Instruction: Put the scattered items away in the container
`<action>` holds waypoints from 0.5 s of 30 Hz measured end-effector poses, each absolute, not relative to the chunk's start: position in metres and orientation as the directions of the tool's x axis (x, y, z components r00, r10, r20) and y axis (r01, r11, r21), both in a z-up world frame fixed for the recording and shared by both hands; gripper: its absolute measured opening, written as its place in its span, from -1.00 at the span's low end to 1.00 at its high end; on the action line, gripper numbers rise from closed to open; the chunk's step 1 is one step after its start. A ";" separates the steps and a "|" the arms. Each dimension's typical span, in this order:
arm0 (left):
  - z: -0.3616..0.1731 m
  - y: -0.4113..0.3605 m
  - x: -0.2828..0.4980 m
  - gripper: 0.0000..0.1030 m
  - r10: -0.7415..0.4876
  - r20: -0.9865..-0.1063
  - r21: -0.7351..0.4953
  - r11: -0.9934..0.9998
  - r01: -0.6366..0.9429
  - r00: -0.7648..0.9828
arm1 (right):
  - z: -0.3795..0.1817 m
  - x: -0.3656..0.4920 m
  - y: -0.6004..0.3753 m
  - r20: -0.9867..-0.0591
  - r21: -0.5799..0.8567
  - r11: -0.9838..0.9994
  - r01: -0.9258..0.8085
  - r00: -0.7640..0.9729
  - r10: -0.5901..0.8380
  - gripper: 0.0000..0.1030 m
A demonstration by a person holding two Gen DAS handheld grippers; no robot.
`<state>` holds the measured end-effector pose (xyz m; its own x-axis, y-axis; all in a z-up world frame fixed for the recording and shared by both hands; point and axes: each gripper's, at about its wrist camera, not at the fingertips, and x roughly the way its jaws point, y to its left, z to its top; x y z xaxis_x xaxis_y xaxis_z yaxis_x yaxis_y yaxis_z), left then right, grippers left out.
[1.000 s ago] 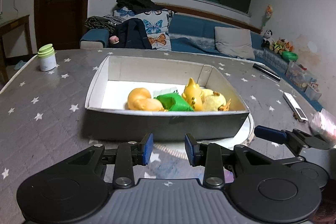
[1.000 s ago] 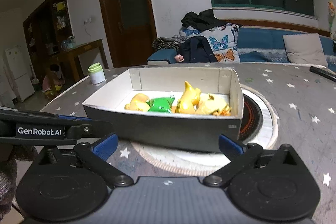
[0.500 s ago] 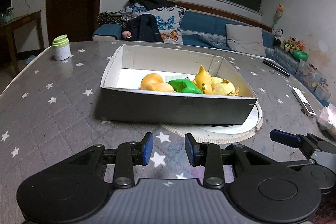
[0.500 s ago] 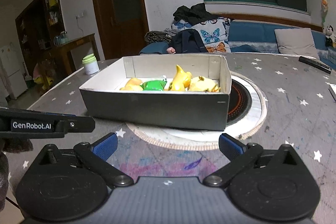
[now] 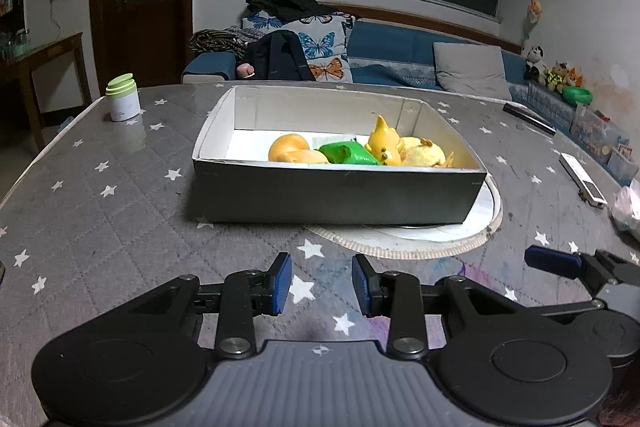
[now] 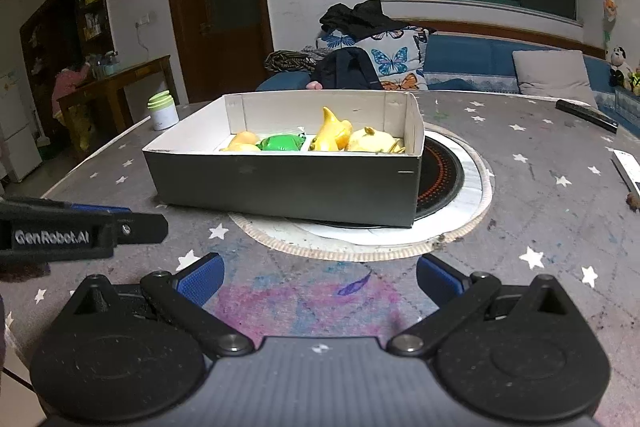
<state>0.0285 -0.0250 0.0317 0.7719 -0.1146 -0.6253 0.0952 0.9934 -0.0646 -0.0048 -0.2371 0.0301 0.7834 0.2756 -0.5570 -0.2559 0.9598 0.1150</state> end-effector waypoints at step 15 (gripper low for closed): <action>0.026 -0.034 0.028 -0.30 -0.118 -0.638 -0.052 0.993 0.110 0.761 | 0.029 -0.008 -0.237 -0.561 0.110 0.959 -0.261 0.780 0.277 1.00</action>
